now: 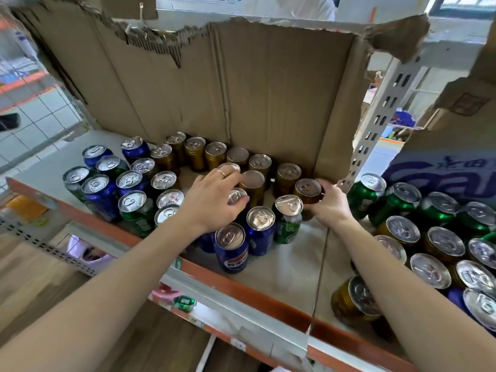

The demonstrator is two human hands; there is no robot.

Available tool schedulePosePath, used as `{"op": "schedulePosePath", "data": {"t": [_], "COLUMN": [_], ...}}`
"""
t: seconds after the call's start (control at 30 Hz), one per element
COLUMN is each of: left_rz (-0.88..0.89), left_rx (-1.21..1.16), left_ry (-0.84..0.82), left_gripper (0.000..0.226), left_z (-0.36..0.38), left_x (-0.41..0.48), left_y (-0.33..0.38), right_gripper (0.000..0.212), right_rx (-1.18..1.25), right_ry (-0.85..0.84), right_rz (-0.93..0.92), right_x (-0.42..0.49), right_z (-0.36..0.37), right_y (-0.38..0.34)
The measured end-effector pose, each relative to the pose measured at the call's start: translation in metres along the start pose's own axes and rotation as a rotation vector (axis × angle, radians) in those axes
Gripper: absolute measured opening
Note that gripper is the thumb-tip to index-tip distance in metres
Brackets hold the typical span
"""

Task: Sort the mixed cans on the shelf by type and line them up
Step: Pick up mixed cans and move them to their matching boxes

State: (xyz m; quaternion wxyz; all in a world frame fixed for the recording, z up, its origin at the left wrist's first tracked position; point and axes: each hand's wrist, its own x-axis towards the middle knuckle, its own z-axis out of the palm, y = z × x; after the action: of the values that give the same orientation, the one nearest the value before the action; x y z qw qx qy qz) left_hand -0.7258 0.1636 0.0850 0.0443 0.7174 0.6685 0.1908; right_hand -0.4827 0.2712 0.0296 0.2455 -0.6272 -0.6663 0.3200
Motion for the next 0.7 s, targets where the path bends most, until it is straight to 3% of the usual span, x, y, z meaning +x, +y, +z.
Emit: {"op": "schedulePosePath", "data": {"t": [0.23,0.5,0.7], "left_rz": [0.004,0.049,-0.083], "left_rx": [0.009,-0.115,-0.111], "left_ry": [0.021,0.198,0.240], "left_gripper": [0.040,0.019,0.015], "left_z": [0.003,-0.007,-0.025], "left_x": [-0.004,-0.003,-0.005], "left_y": [0.000,-0.008,-0.027], "right_gripper": [0.077,0.053,0.052], "right_rx": [-0.032,0.061,0.015], "right_ry": [-0.118,-0.139,-0.199], "right_rz": [-0.030,-0.300,-0.512], "right_x": [0.001,-0.025,-0.033], "right_z": [-0.007,-0.032,-0.016], "right_y": [-0.006,-0.061,-0.114]}}
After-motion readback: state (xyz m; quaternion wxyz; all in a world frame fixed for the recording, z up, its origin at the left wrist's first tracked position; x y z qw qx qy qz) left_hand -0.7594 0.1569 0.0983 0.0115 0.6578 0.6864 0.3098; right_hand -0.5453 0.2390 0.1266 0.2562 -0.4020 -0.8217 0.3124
